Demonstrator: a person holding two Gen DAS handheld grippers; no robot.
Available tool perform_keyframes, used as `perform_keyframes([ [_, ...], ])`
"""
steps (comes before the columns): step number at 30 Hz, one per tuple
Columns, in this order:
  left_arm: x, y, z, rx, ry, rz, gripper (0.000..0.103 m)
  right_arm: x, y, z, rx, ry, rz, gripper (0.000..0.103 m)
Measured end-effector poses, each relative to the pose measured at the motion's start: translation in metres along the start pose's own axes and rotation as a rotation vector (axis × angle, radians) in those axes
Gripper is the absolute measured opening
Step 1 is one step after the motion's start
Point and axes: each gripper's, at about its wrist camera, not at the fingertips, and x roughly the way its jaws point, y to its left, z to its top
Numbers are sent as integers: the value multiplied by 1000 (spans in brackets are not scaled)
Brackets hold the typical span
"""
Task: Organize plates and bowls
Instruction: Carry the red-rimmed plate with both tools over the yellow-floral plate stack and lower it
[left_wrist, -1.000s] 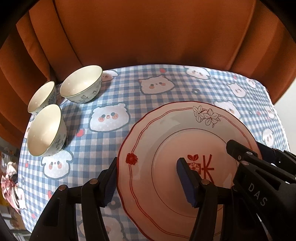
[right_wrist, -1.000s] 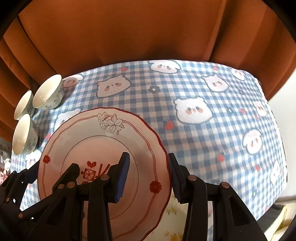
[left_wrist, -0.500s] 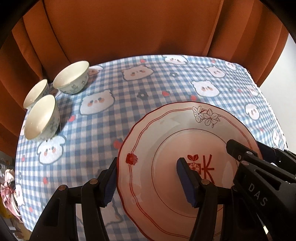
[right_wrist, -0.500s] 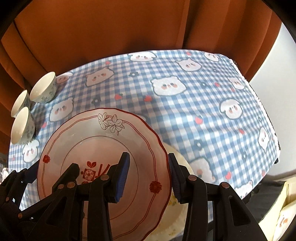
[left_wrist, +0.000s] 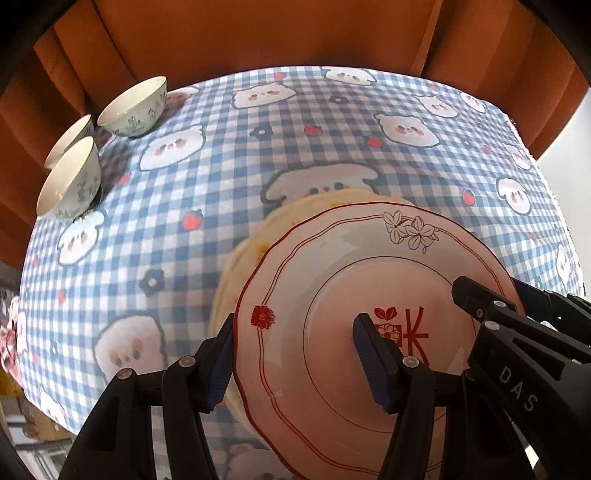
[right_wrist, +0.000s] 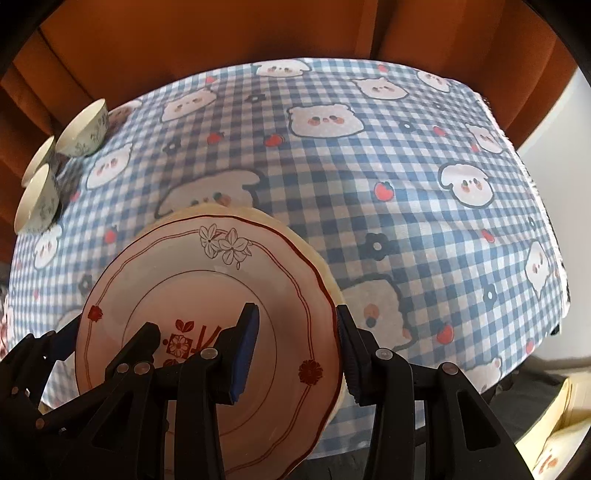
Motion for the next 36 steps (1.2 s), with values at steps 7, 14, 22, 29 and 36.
perform_keyframes([
  [7, 5, -11, -9, -55, -14, 53, 62, 15, -15, 1, -62, 17, 41, 46],
  [14, 5, -15, -15, -90, -41, 91, 62, 20, -19, 1, -93, 17, 83, 46],
  [22, 5, -18, -17, -105, -58, 124, 62, 15, -26, -1, -102, 12, 141, 46],
  [29, 7, -21, -17, -114, -66, 157, 65, 11, -33, -4, -111, -6, 136, 24],
  [36, 13, -25, -13, -86, -57, 197, 75, 12, -31, -3, -124, 2, 146, 23],
])
